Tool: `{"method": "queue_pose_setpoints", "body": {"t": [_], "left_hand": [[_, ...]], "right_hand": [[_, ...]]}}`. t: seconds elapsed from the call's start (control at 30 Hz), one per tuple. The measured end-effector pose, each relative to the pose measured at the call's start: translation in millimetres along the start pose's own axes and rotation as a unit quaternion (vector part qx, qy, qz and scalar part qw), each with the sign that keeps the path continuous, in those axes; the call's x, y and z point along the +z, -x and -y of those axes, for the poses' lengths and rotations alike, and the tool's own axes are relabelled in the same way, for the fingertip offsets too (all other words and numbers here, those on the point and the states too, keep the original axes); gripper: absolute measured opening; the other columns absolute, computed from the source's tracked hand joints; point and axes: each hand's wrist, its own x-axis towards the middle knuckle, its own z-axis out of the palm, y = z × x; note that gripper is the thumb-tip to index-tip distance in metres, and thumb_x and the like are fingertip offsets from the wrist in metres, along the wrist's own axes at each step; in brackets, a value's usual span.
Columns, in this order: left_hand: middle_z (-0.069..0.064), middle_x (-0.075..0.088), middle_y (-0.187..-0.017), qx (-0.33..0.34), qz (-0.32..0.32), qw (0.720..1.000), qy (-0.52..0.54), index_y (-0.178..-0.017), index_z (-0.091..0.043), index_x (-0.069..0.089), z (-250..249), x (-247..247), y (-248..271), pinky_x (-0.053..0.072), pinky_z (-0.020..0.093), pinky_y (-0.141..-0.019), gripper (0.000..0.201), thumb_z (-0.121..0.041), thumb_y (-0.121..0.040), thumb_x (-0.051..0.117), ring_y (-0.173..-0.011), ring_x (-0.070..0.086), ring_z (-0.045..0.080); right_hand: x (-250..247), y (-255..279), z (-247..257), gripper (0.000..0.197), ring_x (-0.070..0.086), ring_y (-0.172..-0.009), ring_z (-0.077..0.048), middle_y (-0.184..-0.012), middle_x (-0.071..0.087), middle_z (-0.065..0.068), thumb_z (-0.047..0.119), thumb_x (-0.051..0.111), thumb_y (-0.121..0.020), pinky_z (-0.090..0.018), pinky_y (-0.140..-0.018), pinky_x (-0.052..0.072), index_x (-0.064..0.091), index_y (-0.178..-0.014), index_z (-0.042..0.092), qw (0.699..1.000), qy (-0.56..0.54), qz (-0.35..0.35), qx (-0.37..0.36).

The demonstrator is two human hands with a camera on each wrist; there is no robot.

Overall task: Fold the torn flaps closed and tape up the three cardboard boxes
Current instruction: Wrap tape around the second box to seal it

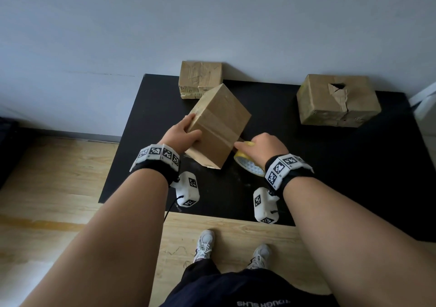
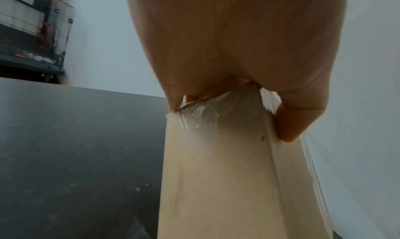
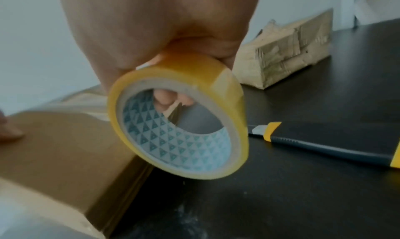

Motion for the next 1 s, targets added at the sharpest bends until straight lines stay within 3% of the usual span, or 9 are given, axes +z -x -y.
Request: {"method": "queue_pose_setpoints", "body": {"t": [0.17, 0.33, 0.4, 0.47, 0.57, 0.77, 0.87, 0.93, 1.0], "left_hand": [[-0.001, 0.047, -0.137, 0.023, 0.02, 0.999, -0.022, -0.15, -0.04, 0.028, -3.2, 2.8, 2.8, 0.041, 0.023, -0.078, 0.074, -0.026, -0.086, 0.062, -0.102, 0.05, 0.013], [-0.006, 0.046, -0.136, 0.061, 0.054, 0.995, -0.054, -0.149, -0.039, 0.031, -8.3, 6.8, 2.9, 0.043, 0.021, -0.079, 0.074, -0.024, -0.085, 0.065, -0.099, 0.051, 0.008], [-0.008, 0.048, -0.126, 0.048, 0.061, 0.996, -0.042, -0.148, -0.042, 0.031, -6.9, 8.1, 1.3, 0.043, 0.018, -0.069, 0.074, -0.026, -0.084, 0.065, -0.088, 0.053, 0.002], [-0.008, 0.05, -0.124, 0.033, 0.061, 0.997, -0.025, -0.147, -0.045, 0.031, -1.9, 8.4, -1.6, 0.041, 0.016, -0.064, 0.073, -0.03, -0.084, 0.064, -0.088, 0.053, 0.003], [-0.008, 0.057, -0.126, 0.022, 0.071, 0.997, -0.007, -0.144, -0.049, 0.034, 8.3, 8.6, -5.5, 0.038, 0.016, -0.07, 0.068, -0.033, -0.083, 0.062, -0.104, 0.056, 0.011], [-0.01, 0.06, -0.123, 0.012, 0.082, 0.996, -0.018, -0.139, -0.053, 0.039, 15.4, 4.4, -9.4, 0.037, 0.025, -0.09, 0.065, -0.04, -0.077, 0.055, -0.113, 0.054, 0.014], [-0.007, 0.058, -0.128, -0.002, 0.063, 0.997, -0.036, -0.141, -0.046, 0.04, 20.8, 3.8, -12.0, 0.037, 0.029, -0.093, 0.063, -0.042, -0.08, 0.052, -0.116, 0.052, 0.017], [-0.003, 0.049, -0.143, -0.018, 0.037, 0.998, -0.047, -0.15, -0.039, 0.03, 24.6, 5.0, -13.0, 0.034, 0.027, -0.098, 0.07, -0.043, -0.083, 0.052, -0.126, 0.048, 0.02], [0.0, 0.037, -0.153, -0.016, 0.017, 0.997, -0.068, -0.155, -0.029, 0.017, 24.6, 8.0, -11.6, 0.029, 0.026, -0.101, 0.071, -0.032, -0.093, 0.052, -0.136, 0.039, 0.022]], "right_hand": [[7.7, -8.1, -1.4, 0.052, 0.061, -0.063, -0.023, -0.071, 0.061, -0.005, 0.061, 0.056, -0.085, -0.032, -0.06, 0.047, 0.065, -0.076, 0.011, 0.999, 0.014, 0.027, 0.03], [18.4, -3.5, -20.4, 0.055, 0.059, -0.065, -0.026, -0.073, 0.059, -0.01, 0.061, 0.055, -0.088, -0.033, -0.063, 0.044, 0.059, -0.074, 0.008, 0.997, -0.026, 0.046, 0.05], [23.2, 0.6, -24.3, 0.057, 0.062, -0.07, -0.028, -0.076, 0.063, -0.015, 0.061, 0.055, -0.088, -0.036, -0.066, 0.048, 0.063, -0.078, 0.006, 0.996, -0.049, 0.049, 0.055], [23.1, 2.7, -24.1, 0.054, 0.06, -0.067, -0.027, -0.072, 0.059, -0.014, 0.061, 0.056, -0.087, -0.035, -0.063, 0.045, 0.061, -0.074, 0.008, 0.996, -0.063, 0.051, 0.045], [17.1, 3.2, -18.4, 0.051, 0.058, -0.065, -0.027, -0.066, 0.054, -0.007, 0.061, 0.056, -0.087, -0.034, -0.061, 0.041, 0.058, -0.071, 0.013, 0.998, -0.039, 0.045, 0.024], [11.2, 3.4, -2.6, 0.054, 0.052, -0.055, -0.022, -0.061, 0.051, -0.003, 0.062, 0.056, -0.086, -0.03, -0.052, 0.034, 0.052, -0.063, 0.014, 1.0, -0.006, 0.024, 0.017], [11.0, 1.2, 9.4, 0.052, 0.058, -0.061, -0.022, -0.067, 0.059, -0.003, 0.062, 0.056, -0.085, -0.028, -0.052, 0.038, 0.059, -0.07, 0.013, 0.999, 0.014, 0.023, 0.017], [10.7, -1.8, 18.8, 0.049, 0.06, -0.064, -0.022, -0.072, 0.062, -0.004, 0.06, 0.056, -0.085, -0.028, -0.054, 0.041, 0.061, -0.076, 0.012, 0.999, 0.024, 0.029, 0.025], [11.2, -3.8, 25.9, 0.045, 0.06, -0.065, -0.022, -0.075, 0.063, -0.003, 0.058, 0.057, -0.085, -0.029, -0.056, 0.042, 0.061, -0.079, 0.014, 0.998, 0.031, 0.037, 0.037]]}}
